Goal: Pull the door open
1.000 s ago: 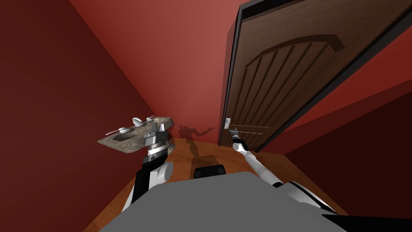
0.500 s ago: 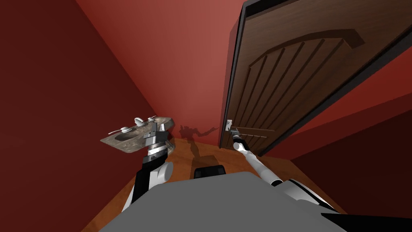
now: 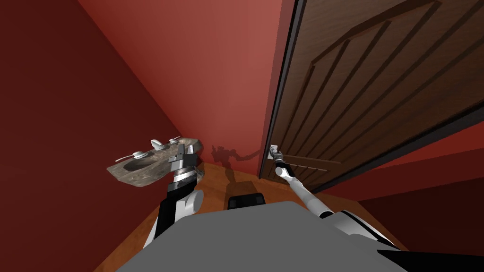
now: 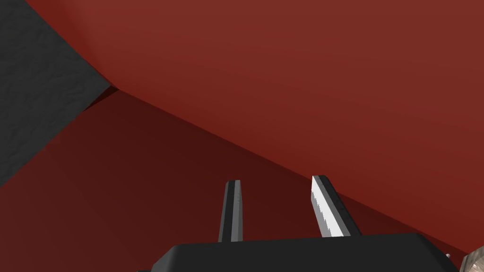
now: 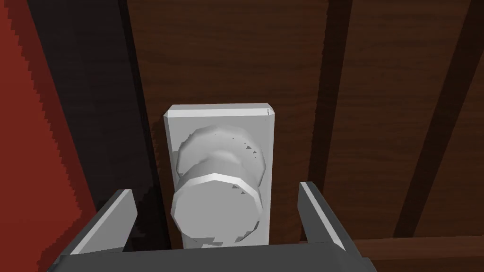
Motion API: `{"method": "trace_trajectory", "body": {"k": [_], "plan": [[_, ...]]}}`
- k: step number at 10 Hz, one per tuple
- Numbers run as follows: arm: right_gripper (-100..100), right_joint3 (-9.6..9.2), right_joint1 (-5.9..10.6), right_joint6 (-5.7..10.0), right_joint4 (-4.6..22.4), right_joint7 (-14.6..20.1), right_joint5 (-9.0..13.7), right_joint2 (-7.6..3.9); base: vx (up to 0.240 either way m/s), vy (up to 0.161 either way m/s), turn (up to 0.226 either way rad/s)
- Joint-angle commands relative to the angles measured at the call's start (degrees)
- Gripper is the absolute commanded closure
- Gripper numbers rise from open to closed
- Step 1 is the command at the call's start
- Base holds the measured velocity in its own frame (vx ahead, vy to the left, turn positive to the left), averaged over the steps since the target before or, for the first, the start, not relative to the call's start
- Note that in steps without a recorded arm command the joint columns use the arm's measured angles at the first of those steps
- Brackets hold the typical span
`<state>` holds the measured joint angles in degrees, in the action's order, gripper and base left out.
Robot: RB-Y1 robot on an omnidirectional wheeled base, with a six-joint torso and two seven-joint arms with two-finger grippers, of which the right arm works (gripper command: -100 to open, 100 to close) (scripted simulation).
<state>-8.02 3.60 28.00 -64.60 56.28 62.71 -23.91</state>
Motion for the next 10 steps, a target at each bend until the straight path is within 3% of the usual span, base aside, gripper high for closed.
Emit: {"method": "trace_trajectory", "body": {"k": [1, 2, 3, 8, 10], "plan": [[-100, 0.37, 0.13, 0.13, 0.51, 0.32, -0.05, -0.13, 0.169, -0.065, 0.057], [-100, 0.22, 0.04, 0.09, 0.28, 0.24, -0.03, -0.11, 0.072, -0.030, 0.014], [100, 0.22, 0.04, 0.09, 0.28, 0.24, -0.03, -0.11, -0.008, 0.003, -0.013], [100, 0.22, 0.04, 0.09, 0.28, 0.24, -0.03, -0.11, -0.014, 0.006, 0.000], [100, -0.86, -0.53, 0.00, -0.22, 1.17, -0.07, -0.86, -0.132, -0.035, 0.101]]}}
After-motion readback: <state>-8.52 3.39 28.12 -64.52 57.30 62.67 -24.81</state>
